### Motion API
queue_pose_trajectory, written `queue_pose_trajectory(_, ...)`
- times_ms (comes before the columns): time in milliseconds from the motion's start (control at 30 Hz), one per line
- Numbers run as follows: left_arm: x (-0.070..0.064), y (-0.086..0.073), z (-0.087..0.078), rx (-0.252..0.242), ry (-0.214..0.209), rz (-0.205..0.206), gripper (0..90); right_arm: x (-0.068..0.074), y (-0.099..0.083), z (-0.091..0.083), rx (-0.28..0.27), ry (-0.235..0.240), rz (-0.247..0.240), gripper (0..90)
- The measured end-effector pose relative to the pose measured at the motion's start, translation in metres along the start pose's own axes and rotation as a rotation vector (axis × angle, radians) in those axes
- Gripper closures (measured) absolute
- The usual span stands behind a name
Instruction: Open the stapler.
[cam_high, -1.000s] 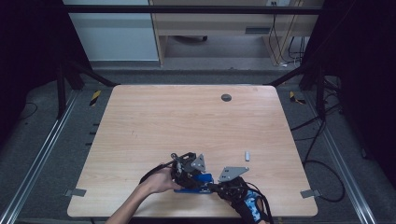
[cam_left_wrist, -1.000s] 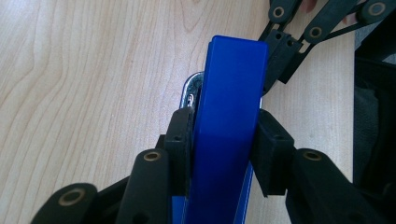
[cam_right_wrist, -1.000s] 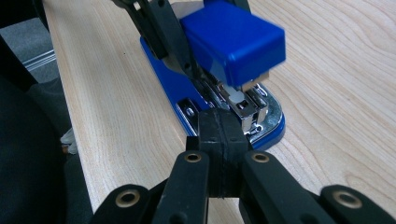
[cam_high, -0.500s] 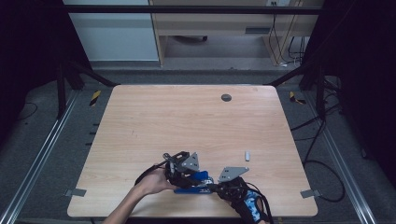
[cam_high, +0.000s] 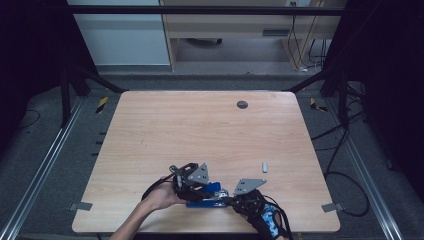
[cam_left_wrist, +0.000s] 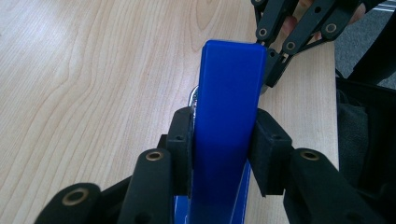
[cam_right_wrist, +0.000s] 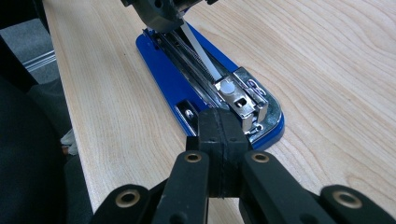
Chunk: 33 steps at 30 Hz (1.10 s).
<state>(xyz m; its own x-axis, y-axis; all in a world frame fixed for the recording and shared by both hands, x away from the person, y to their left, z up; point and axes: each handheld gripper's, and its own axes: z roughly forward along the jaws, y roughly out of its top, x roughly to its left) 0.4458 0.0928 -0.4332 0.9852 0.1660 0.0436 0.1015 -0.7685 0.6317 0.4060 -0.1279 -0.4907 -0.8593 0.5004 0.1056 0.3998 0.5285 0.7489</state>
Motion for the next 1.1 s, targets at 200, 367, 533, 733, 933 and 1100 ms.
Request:
queue_pose_trajectory(200,0.0,-0.003,-0.001,-0.024,0.008,0.008,63.9,0.0,0.0,0.0,0.003,0.001,0.002,90.0)
queue_pose_trajectory(367,0.0,-0.006,-0.004,-0.04,0.002,0.003,64.2,0.0,0.0,0.0,0.003,0.001,0.002,90.0)
queue_pose_trajectory(533,0.0,-0.009,-0.004,-0.058,0.007,0.007,64.3,0.0,0.0,0.0,0.003,0.0,0.001,90.0)
queue_pose_trajectory(733,0.001,-0.015,-0.007,-0.099,0.002,-0.003,64.3,0.0,0.0,0.0,0.001,-0.002,0.0,90.0)
queue_pose_trajectory(933,0.0,-0.021,-0.007,-0.142,0.006,-0.012,64.1,0.0,0.0,0.0,0.001,-0.002,0.003,90.0)
queue_pose_trajectory(1100,0.0,-0.021,-0.007,-0.144,0.006,-0.015,64.1,0.0,0.0,0.0,0.001,-0.003,0.001,90.0)
